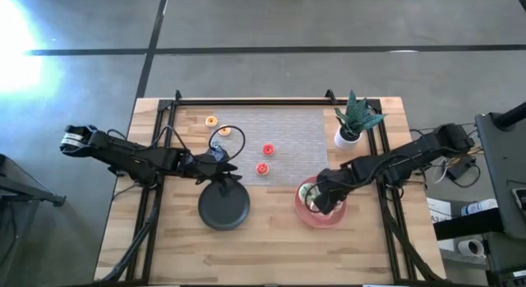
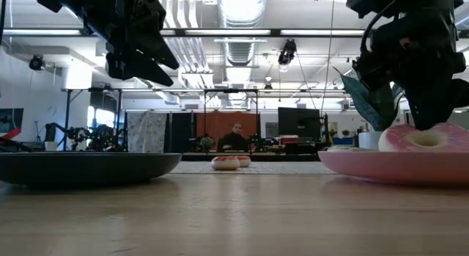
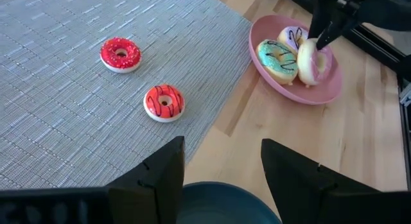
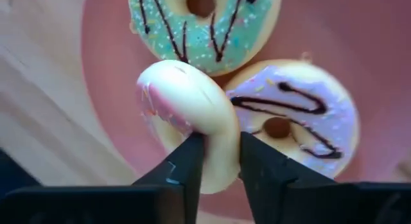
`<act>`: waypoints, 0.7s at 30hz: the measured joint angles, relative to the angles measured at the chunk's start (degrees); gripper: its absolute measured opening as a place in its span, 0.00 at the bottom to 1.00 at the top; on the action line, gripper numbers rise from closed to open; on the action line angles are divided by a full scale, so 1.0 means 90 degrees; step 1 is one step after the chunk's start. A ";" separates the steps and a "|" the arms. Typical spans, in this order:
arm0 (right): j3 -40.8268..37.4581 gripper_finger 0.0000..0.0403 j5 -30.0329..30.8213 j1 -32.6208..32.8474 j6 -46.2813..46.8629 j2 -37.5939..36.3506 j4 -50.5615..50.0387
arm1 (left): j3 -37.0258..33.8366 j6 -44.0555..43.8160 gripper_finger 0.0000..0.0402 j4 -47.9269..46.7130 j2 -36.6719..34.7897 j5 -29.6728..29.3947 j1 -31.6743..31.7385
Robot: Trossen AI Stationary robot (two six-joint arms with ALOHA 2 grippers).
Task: Pick & Place donuts
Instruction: Put the large pink donut on the pink plate, then put the small orange donut on the black plate
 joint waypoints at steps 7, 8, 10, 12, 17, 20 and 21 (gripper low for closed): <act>0.0057 0.36 0.0445 0.0002 -0.0345 0.0002 -0.0224 | 0.0000 -0.0013 0.45 0.0006 0.0000 -0.0218 0.0021; 0.0059 0.38 0.0511 0.0005 -0.0448 -0.0002 -0.0219 | 0.0000 -0.0057 0.45 0.0028 0.0000 -0.0252 0.0041; 0.0123 0.41 0.0688 0.0045 -0.0697 -0.0035 -0.0229 | 0.0000 -0.0136 0.45 0.0107 0.0006 -0.0216 0.0124; 0.0240 0.43 0.0889 0.0116 -0.0926 -0.0067 -0.0208 | 0.0000 -0.0172 0.45 0.0284 0.0108 0.0101 0.0283; 0.0593 0.47 0.1014 0.0129 -0.1317 -0.0105 -0.0223 | 0.0021 -0.0344 0.45 0.0948 0.0835 0.1369 0.0834; 0.0770 0.48 0.0966 0.0136 -0.1463 -0.0096 -0.0489 | 0.0190 -0.0315 0.45 0.0974 0.1412 0.1500 0.1102; 0.0793 0.48 0.0949 0.0136 -0.1459 -0.0085 -0.0657 | 0.0269 -0.0307 0.45 0.0980 0.1589 0.1507 0.1179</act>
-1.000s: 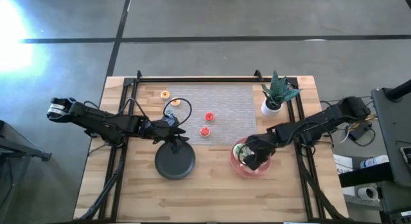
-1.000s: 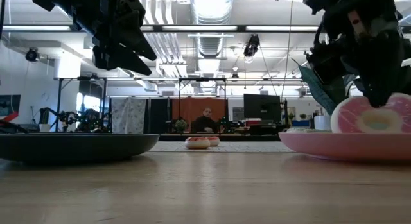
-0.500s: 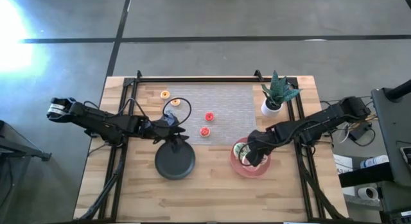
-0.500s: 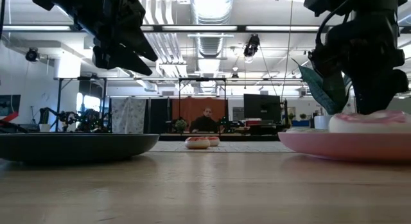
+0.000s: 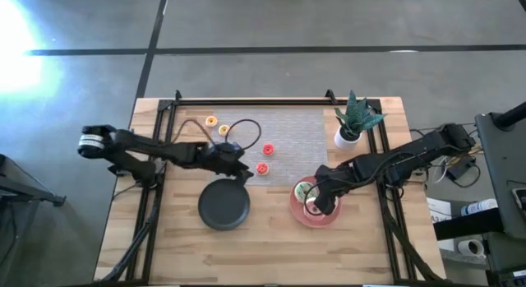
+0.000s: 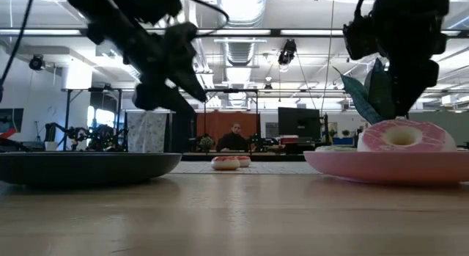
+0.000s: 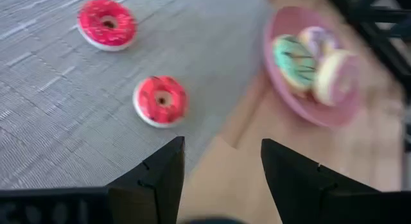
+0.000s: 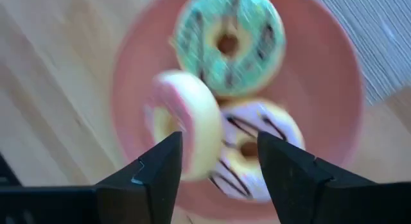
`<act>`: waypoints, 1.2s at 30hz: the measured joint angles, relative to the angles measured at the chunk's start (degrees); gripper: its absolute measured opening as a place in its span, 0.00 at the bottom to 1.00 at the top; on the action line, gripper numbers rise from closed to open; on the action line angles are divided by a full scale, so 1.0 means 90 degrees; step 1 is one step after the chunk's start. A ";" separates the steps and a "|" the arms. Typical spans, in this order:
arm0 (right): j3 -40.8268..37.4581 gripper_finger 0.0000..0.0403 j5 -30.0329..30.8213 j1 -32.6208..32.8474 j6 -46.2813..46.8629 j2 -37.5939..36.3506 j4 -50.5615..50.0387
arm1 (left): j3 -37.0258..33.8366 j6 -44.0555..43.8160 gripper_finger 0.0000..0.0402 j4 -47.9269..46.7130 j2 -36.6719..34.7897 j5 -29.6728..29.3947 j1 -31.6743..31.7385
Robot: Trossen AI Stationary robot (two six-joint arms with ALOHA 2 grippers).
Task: Pick & Place donuts
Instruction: Put the small orange donut on the black plate
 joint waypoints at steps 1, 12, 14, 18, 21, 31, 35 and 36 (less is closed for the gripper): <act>0.0029 0.48 0.0007 0.0000 0.0000 0.0005 -0.0134 | 0.0077 0.0013 0.45 0.0002 0.0168 0.0010 0.0078; 0.0277 0.48 0.0279 0.0075 0.0143 0.0005 -0.0380 | 0.1528 0.0502 0.45 -0.1177 0.1758 0.0070 0.0671; 0.0286 0.48 0.0282 0.0078 0.0141 0.0005 -0.0394 | 0.1748 0.0711 0.45 -0.1466 0.1995 0.0091 0.0685; 0.0279 0.48 0.0328 0.0078 0.0138 0.0005 -0.0389 | 0.2076 0.0991 0.45 -0.1614 0.2433 0.0193 0.0699; 0.0277 0.48 0.0378 0.0083 0.0138 0.0005 -0.0386 | 0.2245 0.1111 0.44 -0.1614 0.2719 0.0254 0.0706; 0.0272 0.48 0.0419 0.0095 0.0138 0.0005 -0.0383 | 0.2366 0.1388 0.26 -0.1651 0.3009 0.0456 0.0739; 0.0263 0.48 0.0437 0.0095 0.0114 0.0005 -0.0388 | 0.2361 0.1505 0.10 -0.1657 0.2949 0.0413 0.0744; 0.0259 0.48 0.0437 0.0095 0.0114 0.0005 -0.0388 | 0.2359 0.1550 0.06 -0.1679 0.2918 0.0410 0.0744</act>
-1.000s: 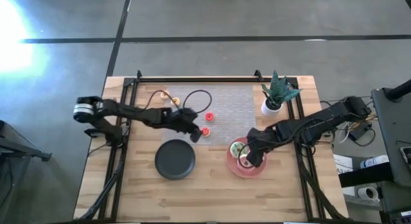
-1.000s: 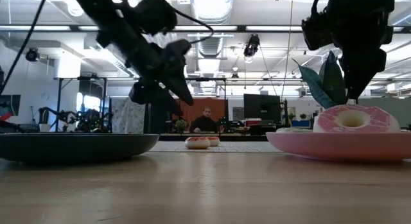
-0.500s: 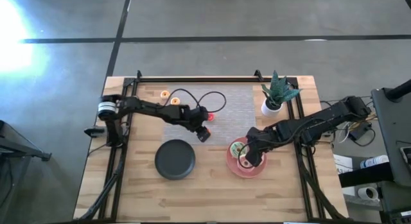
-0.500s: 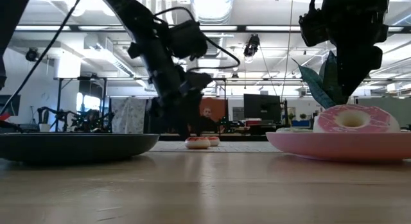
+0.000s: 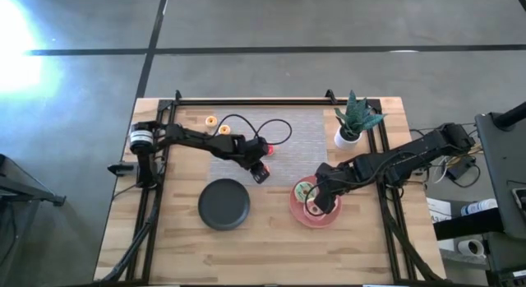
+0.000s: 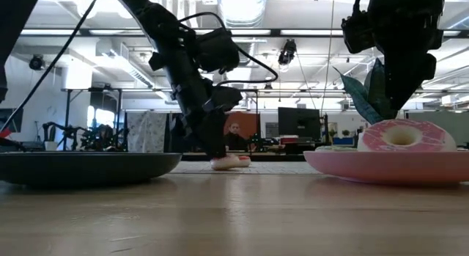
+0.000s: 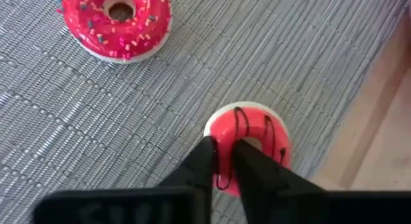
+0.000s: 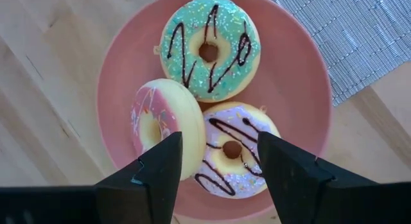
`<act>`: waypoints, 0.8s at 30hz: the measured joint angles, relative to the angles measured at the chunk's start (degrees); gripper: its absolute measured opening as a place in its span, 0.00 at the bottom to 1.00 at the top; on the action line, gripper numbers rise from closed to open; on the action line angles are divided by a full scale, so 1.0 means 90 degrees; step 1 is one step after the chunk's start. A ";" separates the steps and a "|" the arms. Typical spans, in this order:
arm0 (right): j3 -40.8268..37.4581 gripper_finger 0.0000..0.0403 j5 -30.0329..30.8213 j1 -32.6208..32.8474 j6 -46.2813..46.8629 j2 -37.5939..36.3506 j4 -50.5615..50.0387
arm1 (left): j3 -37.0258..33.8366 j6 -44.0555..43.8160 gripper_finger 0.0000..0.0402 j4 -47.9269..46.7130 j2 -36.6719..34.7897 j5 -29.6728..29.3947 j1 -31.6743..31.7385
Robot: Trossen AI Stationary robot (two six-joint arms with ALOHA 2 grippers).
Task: Pick & Place donuts
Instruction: Put the small orange donut on the black plate
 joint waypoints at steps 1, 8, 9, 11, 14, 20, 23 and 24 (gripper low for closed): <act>-0.0006 0.48 0.0002 0.0000 0.0000 0.0000 -0.0006 | -0.0003 0.0039 0.03 -0.0016 -0.0034 -0.0004 0.0000; -0.0017 0.48 0.0002 0.0000 -0.0030 0.0000 0.0001 | -0.0029 0.0243 0.00 -0.1018 -0.0830 -0.0026 -0.0164; -0.0018 0.48 0.0004 0.0000 -0.0031 0.0000 -0.0006 | -0.0080 0.0296 0.00 -0.1360 -0.1049 -0.0025 -0.0259; -0.0020 0.48 0.0002 0.0000 -0.0046 0.0000 0.0019 | -0.0230 0.0360 0.00 -0.1857 -0.1489 -0.0009 -0.0488; -0.0023 0.48 0.0003 0.0000 -0.0064 0.0000 0.0061 | -0.0628 0.0228 0.00 -0.2331 -0.2164 -0.0011 -0.0948; -0.0028 0.48 0.0010 -0.0006 -0.0182 0.0000 0.0312 | -0.1763 -0.0854 0.00 -0.2175 -0.3100 -0.0240 -0.1784; -0.0028 0.48 0.0007 -0.0061 -0.0326 0.0027 0.0795 | -0.2221 -0.1225 0.00 -0.1830 -0.3218 -0.0444 -0.1902; -0.0028 0.48 0.0000 -0.0110 -0.0386 0.0052 0.0968 | -0.2322 -0.1386 0.00 -0.1700 -0.3216 -0.0448 -0.1905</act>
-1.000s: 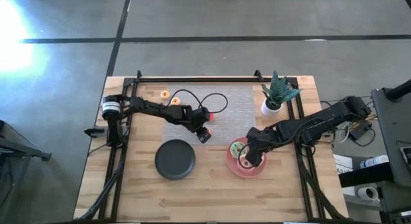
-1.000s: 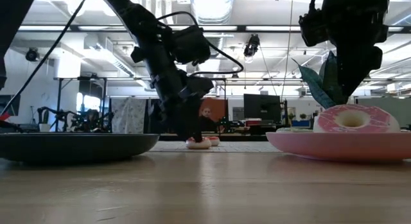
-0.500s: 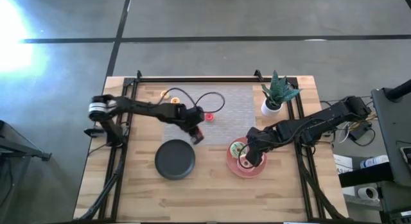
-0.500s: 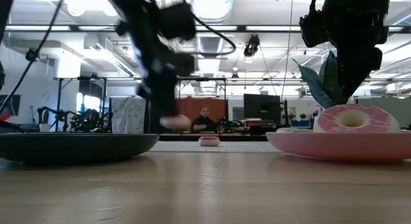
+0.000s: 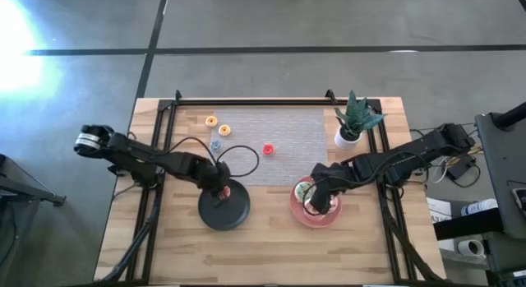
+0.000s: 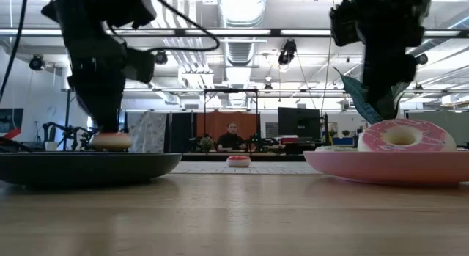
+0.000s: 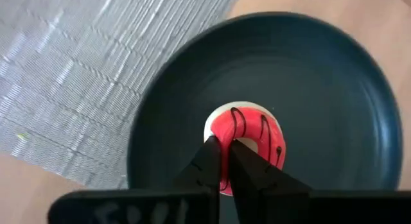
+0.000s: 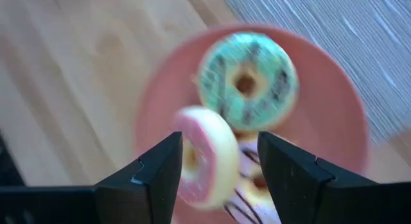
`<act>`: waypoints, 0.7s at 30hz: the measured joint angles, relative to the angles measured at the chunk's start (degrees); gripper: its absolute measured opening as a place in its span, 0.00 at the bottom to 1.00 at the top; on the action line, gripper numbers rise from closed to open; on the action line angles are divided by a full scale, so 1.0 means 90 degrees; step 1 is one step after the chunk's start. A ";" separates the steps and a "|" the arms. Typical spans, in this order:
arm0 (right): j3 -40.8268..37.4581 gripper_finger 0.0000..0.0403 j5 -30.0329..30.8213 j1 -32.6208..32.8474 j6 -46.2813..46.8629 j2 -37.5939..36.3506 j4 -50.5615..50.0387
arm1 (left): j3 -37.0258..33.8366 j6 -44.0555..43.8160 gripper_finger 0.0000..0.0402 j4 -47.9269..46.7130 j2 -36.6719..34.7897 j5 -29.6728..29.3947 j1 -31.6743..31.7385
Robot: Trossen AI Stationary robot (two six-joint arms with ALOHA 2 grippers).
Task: Pick & Place donuts
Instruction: Put the small orange donut on the black plate, then put the small red donut on the black plate
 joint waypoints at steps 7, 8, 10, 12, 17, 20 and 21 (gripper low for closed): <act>0.0002 0.48 -0.0017 -0.0568 -0.0081 0.0175 0.0799 | -0.0295 -0.0499 0.17 -0.0051 0.0059 -0.0062 0.0004; 0.0002 0.48 -0.0014 -0.0664 -0.0089 0.0198 0.0930 | -0.0294 -0.0540 0.20 -0.0092 0.0048 -0.0089 0.0004; 0.0007 0.48 -0.0014 -0.0886 -0.0087 0.0295 0.1298 | -0.0269 -0.0618 0.26 -0.0249 0.0019 -0.0226 0.0004; 0.0007 0.48 -0.0016 -0.1121 -0.0059 0.0440 0.1557 | -0.0191 -0.0703 0.30 -0.0374 -0.0052 -0.0402 0.0001; 0.0009 0.48 -0.0202 -0.1768 -0.0046 0.0956 0.2484 | 0.0109 -0.0781 0.34 -0.0827 -0.0315 -0.0513 -0.0001; 0.0174 0.48 -0.0192 -0.2119 -0.0108 0.1352 0.2596 | 0.0317 -0.0952 0.34 -0.1030 -0.0572 -0.0610 -0.0018; 0.0281 0.48 -0.0191 -0.2241 -0.0207 0.1508 0.2615 | 0.0369 -0.1041 0.34 -0.1035 -0.0664 -0.0670 -0.0029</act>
